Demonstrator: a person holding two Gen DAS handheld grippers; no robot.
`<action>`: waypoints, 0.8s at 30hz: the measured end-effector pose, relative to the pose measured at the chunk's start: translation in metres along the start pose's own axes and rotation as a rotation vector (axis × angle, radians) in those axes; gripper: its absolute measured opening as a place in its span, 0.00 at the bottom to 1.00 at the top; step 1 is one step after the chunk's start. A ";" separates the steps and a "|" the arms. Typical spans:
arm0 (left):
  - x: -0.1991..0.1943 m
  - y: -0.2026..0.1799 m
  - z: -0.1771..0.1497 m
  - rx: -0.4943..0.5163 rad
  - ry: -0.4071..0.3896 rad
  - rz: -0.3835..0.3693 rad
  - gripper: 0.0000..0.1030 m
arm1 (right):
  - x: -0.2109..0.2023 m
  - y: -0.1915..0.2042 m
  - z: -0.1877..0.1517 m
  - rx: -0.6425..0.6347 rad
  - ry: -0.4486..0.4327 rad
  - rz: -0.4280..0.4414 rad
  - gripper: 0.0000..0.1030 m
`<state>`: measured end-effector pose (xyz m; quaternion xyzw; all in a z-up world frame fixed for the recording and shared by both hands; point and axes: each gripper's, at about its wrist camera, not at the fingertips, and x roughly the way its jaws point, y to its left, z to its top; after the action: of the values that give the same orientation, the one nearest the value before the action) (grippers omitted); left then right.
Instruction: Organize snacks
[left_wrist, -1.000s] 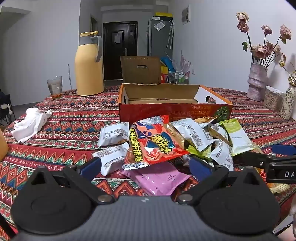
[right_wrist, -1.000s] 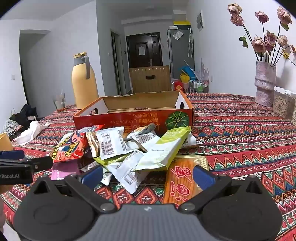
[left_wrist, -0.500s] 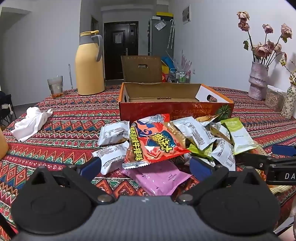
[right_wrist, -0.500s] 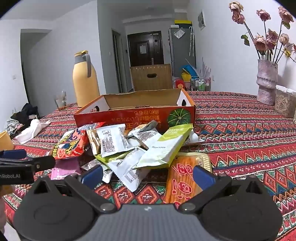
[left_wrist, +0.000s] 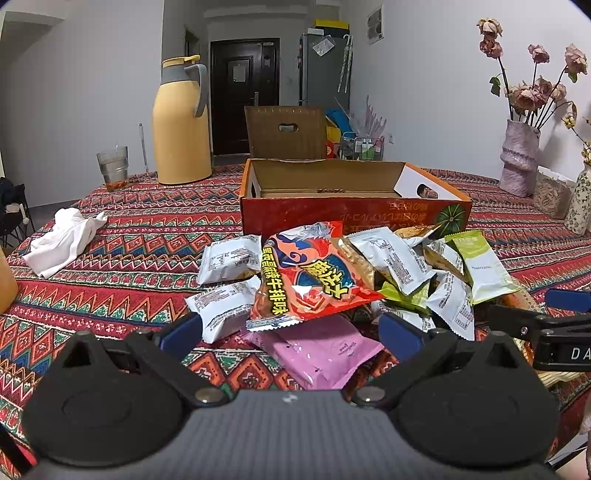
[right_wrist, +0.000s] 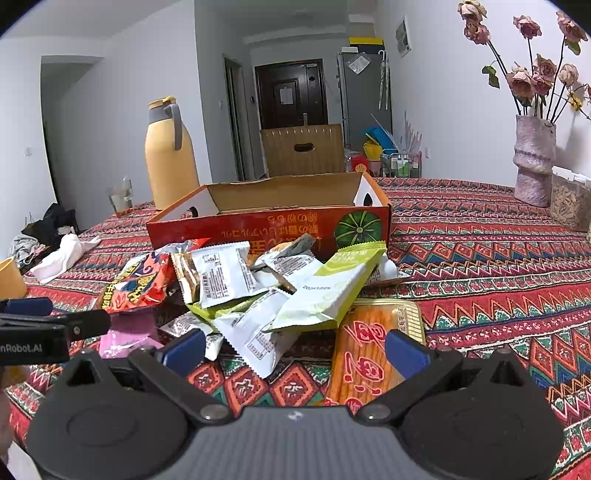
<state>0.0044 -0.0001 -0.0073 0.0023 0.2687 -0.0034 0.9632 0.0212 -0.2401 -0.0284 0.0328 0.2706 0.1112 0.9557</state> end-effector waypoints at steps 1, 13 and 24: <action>0.000 0.000 0.000 0.000 0.000 0.001 1.00 | 0.000 0.000 0.000 -0.001 0.000 0.000 1.00; 0.000 0.000 0.000 0.000 -0.001 0.001 1.00 | 0.000 0.000 0.000 0.000 0.000 0.000 1.00; -0.001 0.002 0.000 -0.005 -0.002 -0.004 1.00 | 0.001 0.002 -0.002 -0.002 0.004 -0.001 1.00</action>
<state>0.0037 0.0019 -0.0070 -0.0008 0.2678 -0.0045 0.9635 0.0203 -0.2381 -0.0300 0.0316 0.2722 0.1109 0.9553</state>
